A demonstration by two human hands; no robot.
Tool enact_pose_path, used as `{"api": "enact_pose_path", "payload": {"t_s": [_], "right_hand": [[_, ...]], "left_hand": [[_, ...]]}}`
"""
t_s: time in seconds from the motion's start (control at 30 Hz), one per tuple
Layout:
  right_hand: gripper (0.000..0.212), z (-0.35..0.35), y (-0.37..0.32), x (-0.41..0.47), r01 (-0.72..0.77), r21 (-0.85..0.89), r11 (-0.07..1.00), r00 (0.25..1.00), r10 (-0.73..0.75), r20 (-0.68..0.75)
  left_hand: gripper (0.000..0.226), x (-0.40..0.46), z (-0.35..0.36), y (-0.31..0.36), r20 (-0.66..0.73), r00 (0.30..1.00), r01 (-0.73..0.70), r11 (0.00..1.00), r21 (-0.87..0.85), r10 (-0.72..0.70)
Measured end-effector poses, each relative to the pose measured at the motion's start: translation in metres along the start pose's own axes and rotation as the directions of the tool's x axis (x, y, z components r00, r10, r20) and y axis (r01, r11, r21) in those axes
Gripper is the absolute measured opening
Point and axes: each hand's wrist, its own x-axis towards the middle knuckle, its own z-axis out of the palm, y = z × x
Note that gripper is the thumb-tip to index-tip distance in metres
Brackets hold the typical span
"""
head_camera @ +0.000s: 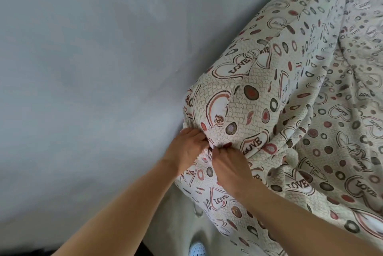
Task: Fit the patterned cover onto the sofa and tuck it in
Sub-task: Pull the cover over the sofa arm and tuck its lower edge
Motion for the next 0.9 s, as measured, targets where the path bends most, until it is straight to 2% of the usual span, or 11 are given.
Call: {"api": "enact_pose_path", "payload": {"t_s": [0.1,0.2,0.27,0.37,0.47,0.57,0.67,0.8,0.9], "right_hand": [[0.032,-0.004,-0.011,-0.007,-0.054,0.064,0.996,0.98,0.065,-0.189],[0.041,-0.011,-0.03,0.002,-0.069,0.106,0.992,0.95,0.098,-0.296],[0.054,-0.013,-0.044,0.014,-0.129,0.166,0.978,0.938,0.174,-0.298],[0.071,-0.012,-0.062,0.029,-0.233,0.258,0.938,0.922,0.297,-0.25],[0.058,-0.014,-0.069,0.043,-0.27,0.333,0.904,0.896,0.362,-0.258],[0.052,-0.014,-0.068,0.053,-0.212,0.37,0.905,0.903,0.326,-0.28],[0.048,-0.008,-0.07,0.068,-0.205,0.371,0.906,0.914,0.312,-0.258],[0.02,0.005,-0.073,0.089,-0.202,0.368,0.908,0.92,0.305,-0.248],[0.025,0.018,-0.073,0.091,-0.155,0.343,0.926,0.927,0.256,-0.273]], "left_hand": [[0.029,-0.012,-0.017,-0.014,-0.068,0.994,-0.08,0.992,0.094,0.087],[0.04,-0.01,-0.03,-0.042,-0.112,0.992,-0.029,0.969,0.243,0.058],[0.037,-0.003,-0.039,-0.062,-0.141,0.988,-0.022,0.96,0.279,0.063],[0.026,0.006,-0.049,-0.079,-0.139,0.976,-0.115,0.945,0.307,0.165],[0.022,0.014,-0.051,-0.087,-0.151,0.954,-0.212,0.941,0.264,0.257],[0.025,0.018,-0.052,-0.094,-0.122,0.956,-0.234,0.946,0.224,0.266],[0.026,0.015,-0.043,-0.099,-0.066,0.98,-0.169,0.961,0.22,0.187],[0.017,0.017,-0.016,-0.096,-0.069,0.996,-0.057,0.995,0.08,0.063],[0.012,0.019,0.007,-0.094,-0.089,0.996,-0.017,1.0,-0.002,0.017]]}}
